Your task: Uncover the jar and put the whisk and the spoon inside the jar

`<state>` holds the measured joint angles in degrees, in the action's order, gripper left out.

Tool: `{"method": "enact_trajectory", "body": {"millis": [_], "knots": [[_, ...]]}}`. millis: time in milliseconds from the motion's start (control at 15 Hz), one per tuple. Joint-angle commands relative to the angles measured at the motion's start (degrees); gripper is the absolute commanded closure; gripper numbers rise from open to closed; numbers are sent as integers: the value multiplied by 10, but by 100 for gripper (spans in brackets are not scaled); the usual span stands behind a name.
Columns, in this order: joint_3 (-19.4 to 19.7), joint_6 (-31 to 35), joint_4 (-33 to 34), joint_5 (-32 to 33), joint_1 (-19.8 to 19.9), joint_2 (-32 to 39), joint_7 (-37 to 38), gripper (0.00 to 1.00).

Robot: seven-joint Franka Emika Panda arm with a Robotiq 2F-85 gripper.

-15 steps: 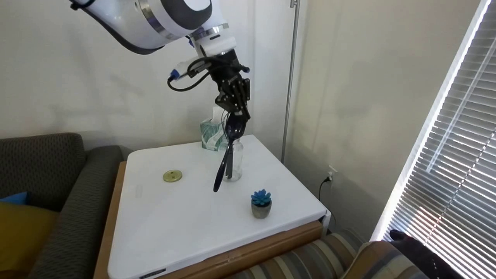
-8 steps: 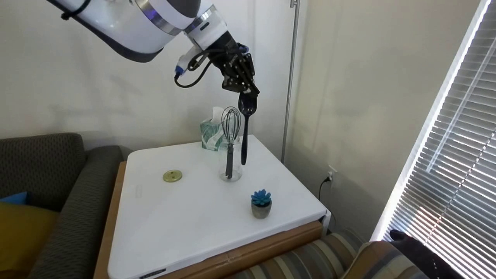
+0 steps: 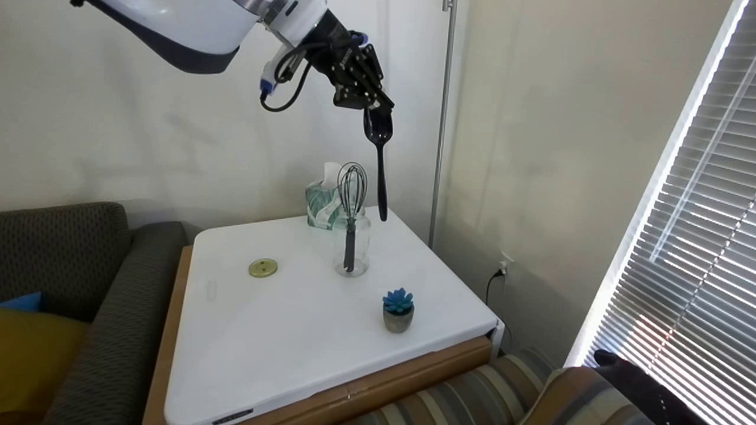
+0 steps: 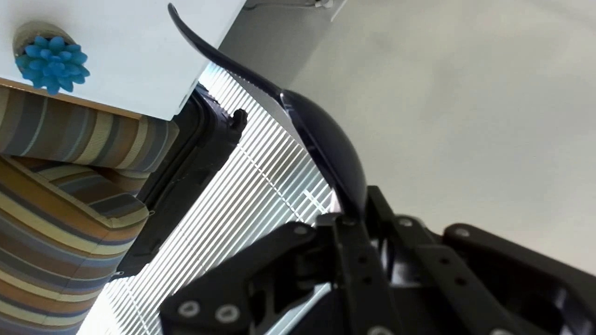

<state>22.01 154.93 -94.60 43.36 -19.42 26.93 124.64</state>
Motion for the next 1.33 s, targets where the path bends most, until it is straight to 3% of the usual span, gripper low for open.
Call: {"method": "enact_trajectory", "body": {"millis": [0, 533, 1000, 1267], "knots": [[-2, 19, -28, 8, -7, -39, -3, 98], [-62, 101, -69, -98, 43, -55, -77, 98], [-125, 101, -88, -207, 103, -50, -170, 98], [-117, 105, -95, -201, 104, -46, -165, 98]]}}
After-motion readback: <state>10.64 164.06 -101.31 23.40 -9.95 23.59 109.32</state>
